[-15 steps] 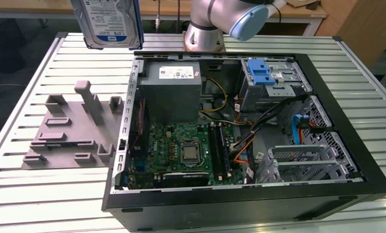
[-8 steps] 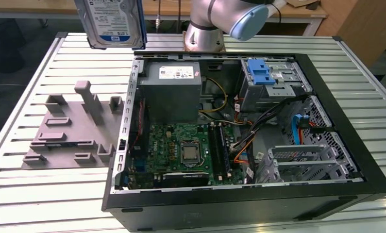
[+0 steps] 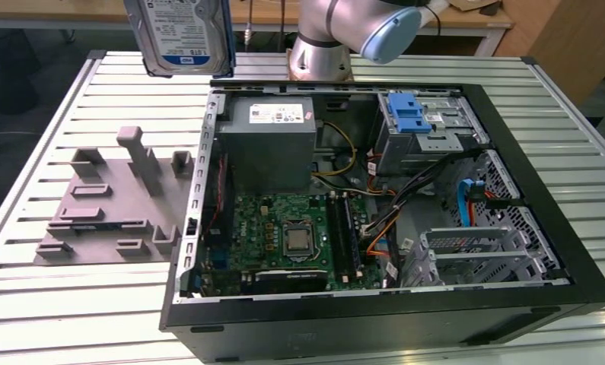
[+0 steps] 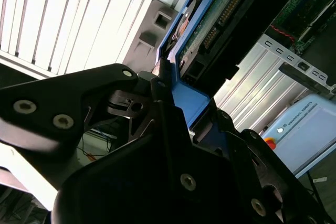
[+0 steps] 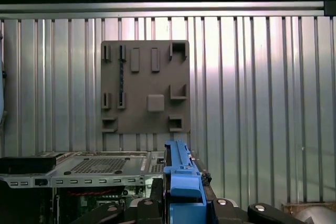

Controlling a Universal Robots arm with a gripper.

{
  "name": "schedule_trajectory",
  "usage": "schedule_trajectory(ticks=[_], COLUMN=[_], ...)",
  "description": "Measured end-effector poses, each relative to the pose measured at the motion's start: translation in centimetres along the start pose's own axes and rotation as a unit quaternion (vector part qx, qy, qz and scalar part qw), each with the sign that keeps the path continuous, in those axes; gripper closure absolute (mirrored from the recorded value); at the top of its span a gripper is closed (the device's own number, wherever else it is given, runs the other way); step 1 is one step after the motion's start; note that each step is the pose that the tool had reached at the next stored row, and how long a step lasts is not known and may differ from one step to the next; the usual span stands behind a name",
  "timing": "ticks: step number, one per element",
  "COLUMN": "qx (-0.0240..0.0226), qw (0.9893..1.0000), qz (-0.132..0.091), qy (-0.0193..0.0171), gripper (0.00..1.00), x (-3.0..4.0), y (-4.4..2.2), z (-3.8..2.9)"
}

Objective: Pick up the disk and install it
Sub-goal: 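Pick up the disk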

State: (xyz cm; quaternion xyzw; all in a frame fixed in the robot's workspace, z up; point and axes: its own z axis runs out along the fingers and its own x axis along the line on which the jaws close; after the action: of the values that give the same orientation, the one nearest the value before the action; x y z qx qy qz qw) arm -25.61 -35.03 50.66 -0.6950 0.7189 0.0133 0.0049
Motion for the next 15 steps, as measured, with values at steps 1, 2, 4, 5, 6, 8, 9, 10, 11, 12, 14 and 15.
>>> schedule_trajectory(ticks=[1,2,4,5,6,8,9,10,11,12,14,15], qx=[0.0000,0.0000,0.0000,0.0000,0.0000,0.0000,0.0000,0.0000,0.0000,0.0000,0.0000,0.0000], qw=[1.0000,1.0000,1.0000,1.0000,1.0000,1.0000,1.0000,1.0000,1.0000,1.0000,1.0000,1.0000], qz=[0.000,0.000,0.000,0.000,0.000,0.000,0.000,0.000,0.000,0.000,0.000,0.000], qy=[0.0000,0.0000,0.0000,0.0000,0.0000,0.0000,0.0000,0.0000,0.0000,0.0000,0.0000,0.0000], gripper=[0.64,0.64,0.64,0.64,0.64,0.64,0.64,0.64,0.64,0.64,0.64,0.64], x=[0.00,0.00,0.00,0.00,0.00,0.00,0.00,0.00,-0.01,-0.01,-0.01,-0.02], y=[-0.02,-0.03,-0.04,-0.04,-0.04,-0.04,-0.05,-0.07,-0.13,-0.19,-0.38,-0.53], z=[0.00,0.00,0.00,0.00,0.00,0.00,0.00,0.00,0.00,0.00,0.00,0.00])
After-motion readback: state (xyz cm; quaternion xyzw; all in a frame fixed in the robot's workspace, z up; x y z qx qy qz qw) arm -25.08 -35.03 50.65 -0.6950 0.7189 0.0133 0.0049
